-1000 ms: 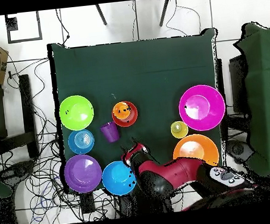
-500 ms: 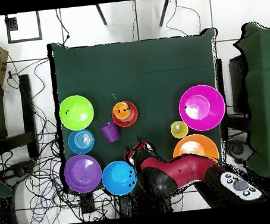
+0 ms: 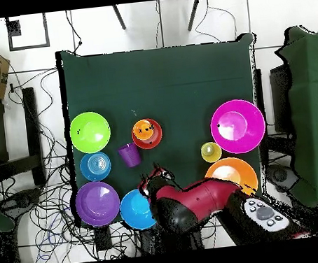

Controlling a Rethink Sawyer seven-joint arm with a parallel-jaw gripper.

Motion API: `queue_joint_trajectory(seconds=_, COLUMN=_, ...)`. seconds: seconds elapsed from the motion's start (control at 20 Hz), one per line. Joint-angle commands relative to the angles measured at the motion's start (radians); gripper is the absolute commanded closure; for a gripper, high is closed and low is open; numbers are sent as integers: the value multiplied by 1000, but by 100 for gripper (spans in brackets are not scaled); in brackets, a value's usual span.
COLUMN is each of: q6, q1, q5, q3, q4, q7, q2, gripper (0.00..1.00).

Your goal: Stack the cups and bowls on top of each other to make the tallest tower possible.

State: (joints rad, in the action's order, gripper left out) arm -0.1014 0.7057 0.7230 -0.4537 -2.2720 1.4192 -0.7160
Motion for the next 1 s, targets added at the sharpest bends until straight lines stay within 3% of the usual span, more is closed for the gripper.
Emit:
queue_joint_trajectory(seconds=0.05, q6=10, q1=-125, q5=47, q3=85, q4=59, q7=122, q2=100, gripper=0)
queue_joint_trajectory(seconds=0.25, q6=-68, q1=-161, q5=27, q3=149, q4=-8, q7=162, q2=66, gripper=0)
queue_joint_trajectory(seconds=0.45, q6=-60, q1=-117, q5=27, q3=125, q4=-112, q7=164, q2=-14, gripper=0)
queue_joint_trajectory(seconds=0.6, q6=-40, q1=-76, q5=48, q3=101, q4=-92, q7=142, q2=41, gripper=0)
queue_joint_trajectory(seconds=0.75, q6=-82, q1=-77, q5=91, q3=137, q4=-14, q7=121, q2=121, gripper=0)
queue_joint_trajectory(seconds=0.85, q6=-55, q1=-16, q5=126, q3=112, q4=26, q7=99, q2=200, gripper=0)
queue_joint_trajectory(seconds=1.0, q6=-11, q1=41, q5=150, q3=65, q4=22, q7=79, q2=187, gripper=0)
